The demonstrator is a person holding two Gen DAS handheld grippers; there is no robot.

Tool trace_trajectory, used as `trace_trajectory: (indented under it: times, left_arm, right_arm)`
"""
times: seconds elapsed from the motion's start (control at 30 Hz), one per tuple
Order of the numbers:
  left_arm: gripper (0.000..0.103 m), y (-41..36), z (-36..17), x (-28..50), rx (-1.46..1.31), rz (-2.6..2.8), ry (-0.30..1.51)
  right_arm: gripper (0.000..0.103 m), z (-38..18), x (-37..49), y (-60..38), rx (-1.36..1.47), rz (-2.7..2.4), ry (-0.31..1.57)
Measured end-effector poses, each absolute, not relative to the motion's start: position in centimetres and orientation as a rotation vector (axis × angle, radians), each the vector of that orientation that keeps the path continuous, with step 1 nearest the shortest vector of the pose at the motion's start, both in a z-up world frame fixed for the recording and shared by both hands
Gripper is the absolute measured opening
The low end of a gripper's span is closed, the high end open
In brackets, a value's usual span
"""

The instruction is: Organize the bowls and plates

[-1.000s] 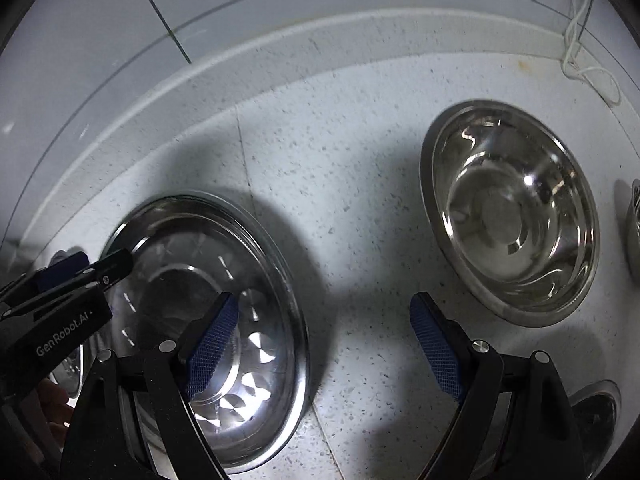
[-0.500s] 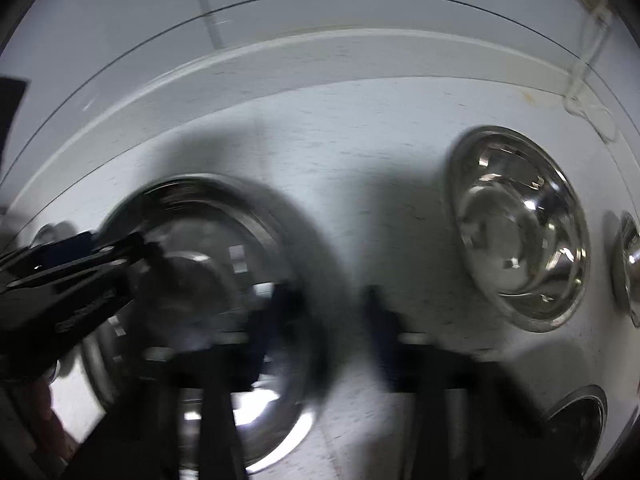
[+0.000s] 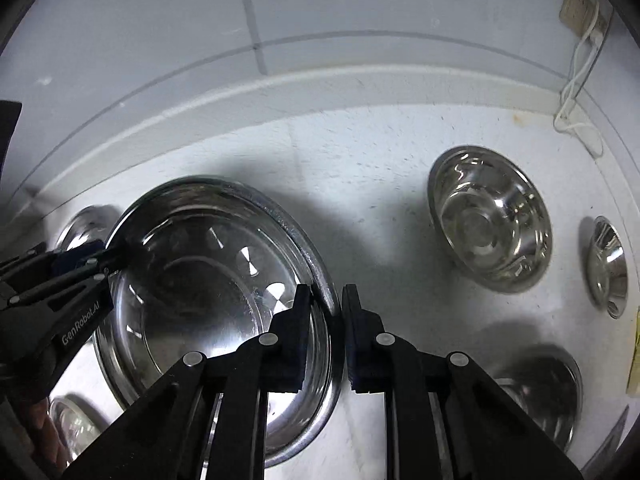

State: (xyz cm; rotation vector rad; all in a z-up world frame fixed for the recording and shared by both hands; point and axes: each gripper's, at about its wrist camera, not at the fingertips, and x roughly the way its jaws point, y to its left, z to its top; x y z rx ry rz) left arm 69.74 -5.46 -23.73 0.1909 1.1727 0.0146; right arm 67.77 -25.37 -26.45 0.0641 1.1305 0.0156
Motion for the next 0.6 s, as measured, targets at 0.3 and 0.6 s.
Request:
trace_trajectory:
  times: [0.3,0.6]
  left_arm:
    - [0.02,5.0,-20.0,58.0,0.125,0.154,1.111]
    - [0.021,12.7,-24.4,51.9,0.079,0.278,1.211]
  right_arm:
    - [0.014,-22.9,57.5,-17.3,0.008,0.223,1.106]
    - [0.012,-26.5,51.2,-8.1,-0.084,0.395,1.219]
